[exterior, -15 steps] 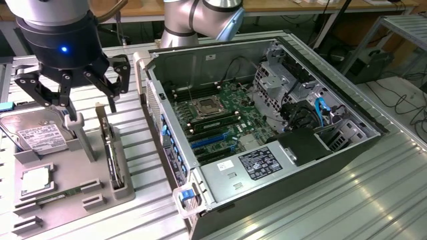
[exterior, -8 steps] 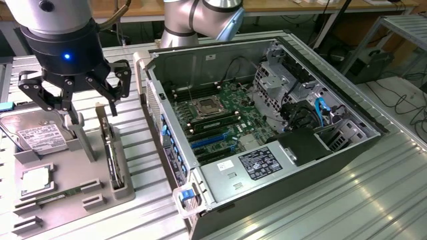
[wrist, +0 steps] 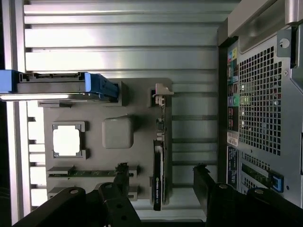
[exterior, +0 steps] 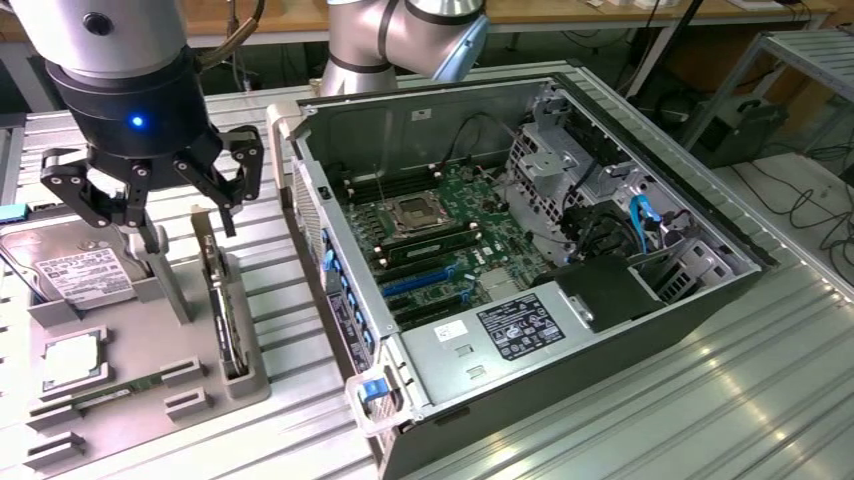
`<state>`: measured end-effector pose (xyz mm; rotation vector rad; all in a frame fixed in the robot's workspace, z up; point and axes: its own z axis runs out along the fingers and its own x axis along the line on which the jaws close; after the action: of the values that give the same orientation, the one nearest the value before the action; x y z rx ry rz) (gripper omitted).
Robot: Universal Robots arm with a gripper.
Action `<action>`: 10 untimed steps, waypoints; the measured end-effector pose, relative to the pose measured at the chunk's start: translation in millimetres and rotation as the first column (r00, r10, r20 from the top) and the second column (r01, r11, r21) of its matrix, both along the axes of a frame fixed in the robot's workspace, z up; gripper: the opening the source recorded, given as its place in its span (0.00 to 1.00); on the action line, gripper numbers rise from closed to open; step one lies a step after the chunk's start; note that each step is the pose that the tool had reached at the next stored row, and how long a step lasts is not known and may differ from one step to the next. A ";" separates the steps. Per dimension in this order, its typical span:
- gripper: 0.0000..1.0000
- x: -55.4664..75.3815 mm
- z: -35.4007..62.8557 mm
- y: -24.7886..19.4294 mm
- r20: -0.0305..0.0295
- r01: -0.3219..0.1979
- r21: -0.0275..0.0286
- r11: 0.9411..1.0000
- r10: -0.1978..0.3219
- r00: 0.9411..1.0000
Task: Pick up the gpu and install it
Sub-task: 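Pick up the gpu and move the gpu toward the slot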
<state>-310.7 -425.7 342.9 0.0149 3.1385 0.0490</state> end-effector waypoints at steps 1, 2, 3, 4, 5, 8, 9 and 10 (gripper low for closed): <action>0.66 0.0 -0.6 -0.1 0.000 0.000 0.000 1.000 0.000 1.000; 0.66 0.0 -0.9 -0.1 0.000 0.000 0.000 1.000 0.000 1.000; 0.66 0.0 -1.5 -0.1 0.000 0.000 0.000 1.000 0.000 1.000; 0.66 0.0 -2.2 -0.1 0.000 0.000 0.000 1.000 0.000 1.000; 0.66 0.0 -2.9 -0.1 0.000 0.000 0.000 1.000 0.000 1.000; 0.66 0.0 -5.8 -0.2 0.000 0.000 0.000 1.000 0.000 1.000; 0.66 0.0 -6.8 -0.2 0.000 0.000 0.000 1.000 0.000 1.000; 0.66 0.0 -7.7 -0.2 0.000 0.000 0.000 1.000 0.000 1.000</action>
<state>-310.7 -425.9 335.1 0.0149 3.1384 0.0492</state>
